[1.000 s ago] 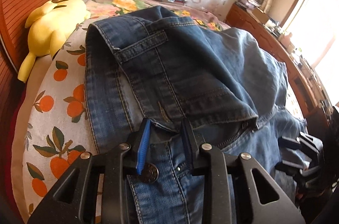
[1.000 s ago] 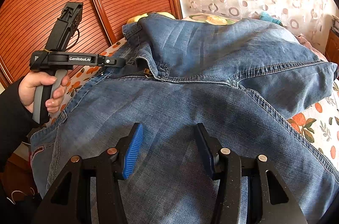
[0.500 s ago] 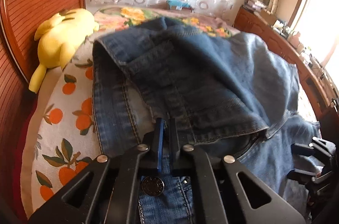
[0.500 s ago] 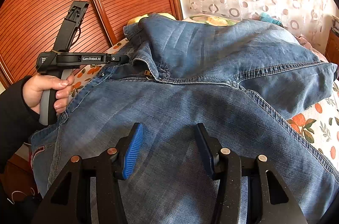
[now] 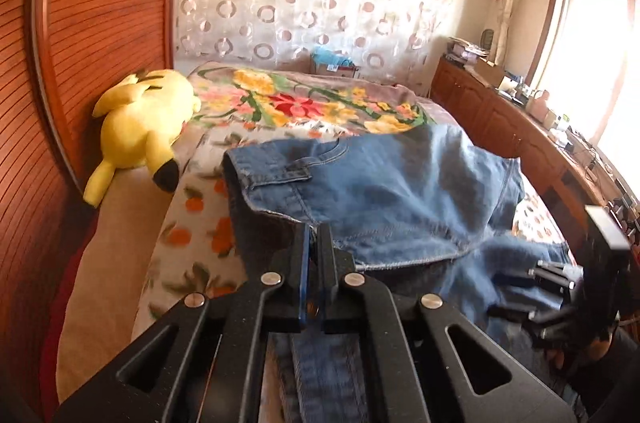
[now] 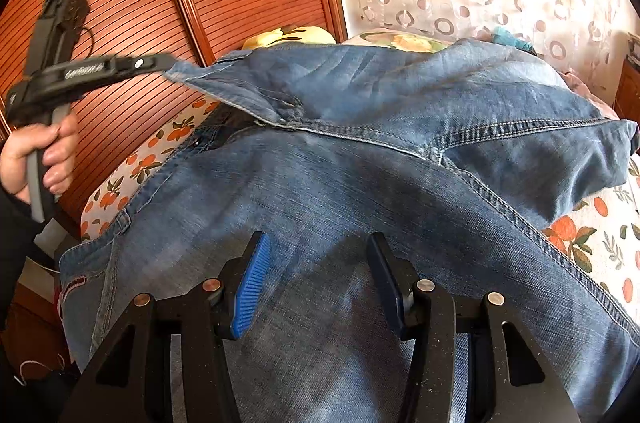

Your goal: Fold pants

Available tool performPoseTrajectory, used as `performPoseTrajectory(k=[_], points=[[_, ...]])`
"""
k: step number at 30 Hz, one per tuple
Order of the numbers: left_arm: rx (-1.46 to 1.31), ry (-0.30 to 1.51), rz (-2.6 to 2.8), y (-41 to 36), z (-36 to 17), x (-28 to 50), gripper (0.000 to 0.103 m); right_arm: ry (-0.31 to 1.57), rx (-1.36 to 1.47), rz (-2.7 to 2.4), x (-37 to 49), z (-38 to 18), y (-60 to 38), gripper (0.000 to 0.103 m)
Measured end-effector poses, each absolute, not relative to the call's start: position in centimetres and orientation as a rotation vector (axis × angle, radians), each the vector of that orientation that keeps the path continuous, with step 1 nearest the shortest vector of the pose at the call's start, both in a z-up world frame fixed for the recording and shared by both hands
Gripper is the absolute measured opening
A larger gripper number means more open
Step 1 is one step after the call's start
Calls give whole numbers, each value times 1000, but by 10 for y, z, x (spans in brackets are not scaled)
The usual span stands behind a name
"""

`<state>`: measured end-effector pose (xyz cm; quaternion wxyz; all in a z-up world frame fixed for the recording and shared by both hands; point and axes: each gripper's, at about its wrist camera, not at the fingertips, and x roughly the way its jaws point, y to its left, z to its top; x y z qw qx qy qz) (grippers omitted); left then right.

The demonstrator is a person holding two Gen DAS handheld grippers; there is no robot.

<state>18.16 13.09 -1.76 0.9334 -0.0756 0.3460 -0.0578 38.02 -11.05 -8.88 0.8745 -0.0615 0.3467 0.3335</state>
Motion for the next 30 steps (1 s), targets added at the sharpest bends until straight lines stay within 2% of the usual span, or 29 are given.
performPoseTrajectory(k=[6, 9, 11, 19, 21, 22, 23, 25, 30], points=[[-107, 853, -83, 125, -76, 182, 6, 726, -136, 697, 378, -89, -109, 53], [-108, 825, -102, 122, -76, 176, 8, 718, -140, 688, 377, -88, -110, 53], [-114, 821, -120, 121, -72, 177, 16, 713, -140, 686, 374, -87, -112, 53], [-70, 752, -143, 108, -39, 167, 30, 669, -135, 646, 363, -71, -129, 53], [-63, 722, -163, 105, -29, 169, 42, 657, -145, 620, 363, -66, -139, 53], [-56, 704, -179, 101, -24, 171, 55, 651, -151, 602, 362, -63, -145, 53], [-50, 686, -203, 98, -20, 173, 60, 645, -155, 582, 363, -60, -153, 53], [-34, 681, -231, 91, -17, 183, 65, 640, -165, 541, 367, -56, -169, 53], [28, 722, -261, 71, -25, 213, 65, 647, -176, 429, 388, -46, -210, 53]])
